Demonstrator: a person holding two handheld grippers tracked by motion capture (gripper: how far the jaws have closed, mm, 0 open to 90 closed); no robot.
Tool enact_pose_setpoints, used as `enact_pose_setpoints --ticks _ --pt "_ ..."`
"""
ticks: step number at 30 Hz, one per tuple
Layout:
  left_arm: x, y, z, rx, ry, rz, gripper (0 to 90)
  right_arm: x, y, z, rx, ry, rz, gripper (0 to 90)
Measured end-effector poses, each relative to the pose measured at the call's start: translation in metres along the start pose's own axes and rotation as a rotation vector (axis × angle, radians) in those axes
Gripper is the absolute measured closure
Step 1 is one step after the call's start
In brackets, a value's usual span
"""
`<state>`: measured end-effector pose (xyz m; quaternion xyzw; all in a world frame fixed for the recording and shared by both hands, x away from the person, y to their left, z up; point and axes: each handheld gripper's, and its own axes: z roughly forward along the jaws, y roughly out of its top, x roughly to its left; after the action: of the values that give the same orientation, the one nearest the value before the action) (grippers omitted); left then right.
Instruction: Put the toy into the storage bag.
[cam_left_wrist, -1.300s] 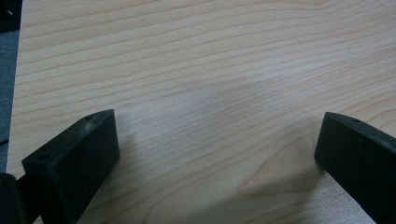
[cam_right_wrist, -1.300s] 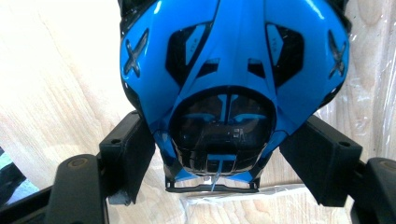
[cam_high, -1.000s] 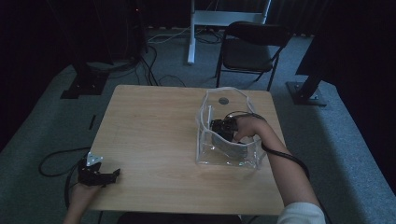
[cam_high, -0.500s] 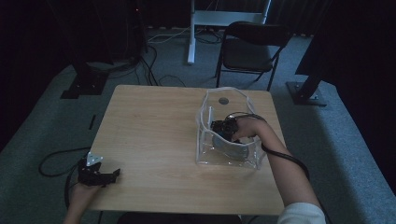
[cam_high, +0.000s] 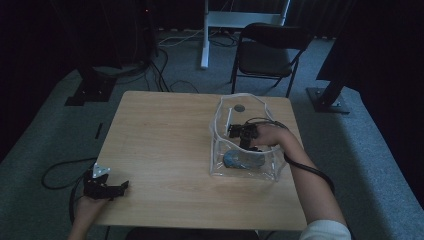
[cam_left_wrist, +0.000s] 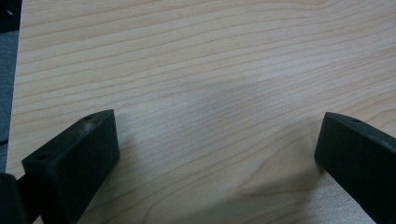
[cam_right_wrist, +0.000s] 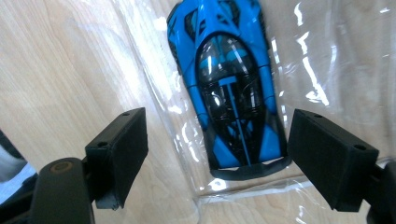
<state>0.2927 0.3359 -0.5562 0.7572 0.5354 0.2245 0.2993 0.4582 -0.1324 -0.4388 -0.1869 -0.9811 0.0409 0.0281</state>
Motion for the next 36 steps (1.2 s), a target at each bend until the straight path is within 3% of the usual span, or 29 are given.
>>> enact_pose_setpoints --ticks 5,14,22,26,36 --pt "0.0 0.0 0.0 0.0 0.0 0.0 0.4 0.001 -0.005 -0.013 -0.066 -0.017 0.025 15.9" --pt "0.0 0.0 0.0 0.0 0.0 -0.001 0.4 0.002 -0.018 -0.027 -0.166 -0.003 0.096 12.4" --pt "0.0 -0.001 0.0 -0.001 0.001 -0.002 0.4 0.007 -0.027 -0.03 -0.205 0.018 0.103 12.5" --pt "0.0 -0.001 0.0 -0.001 0.001 -0.002 0.4 0.008 -0.029 -0.032 -0.233 -0.002 0.104 12.6" --pt "0.0 -0.001 -0.001 0.0 0.002 -0.001 0.4 0.01 -0.046 -0.051 -0.373 -0.021 0.121 13.0"
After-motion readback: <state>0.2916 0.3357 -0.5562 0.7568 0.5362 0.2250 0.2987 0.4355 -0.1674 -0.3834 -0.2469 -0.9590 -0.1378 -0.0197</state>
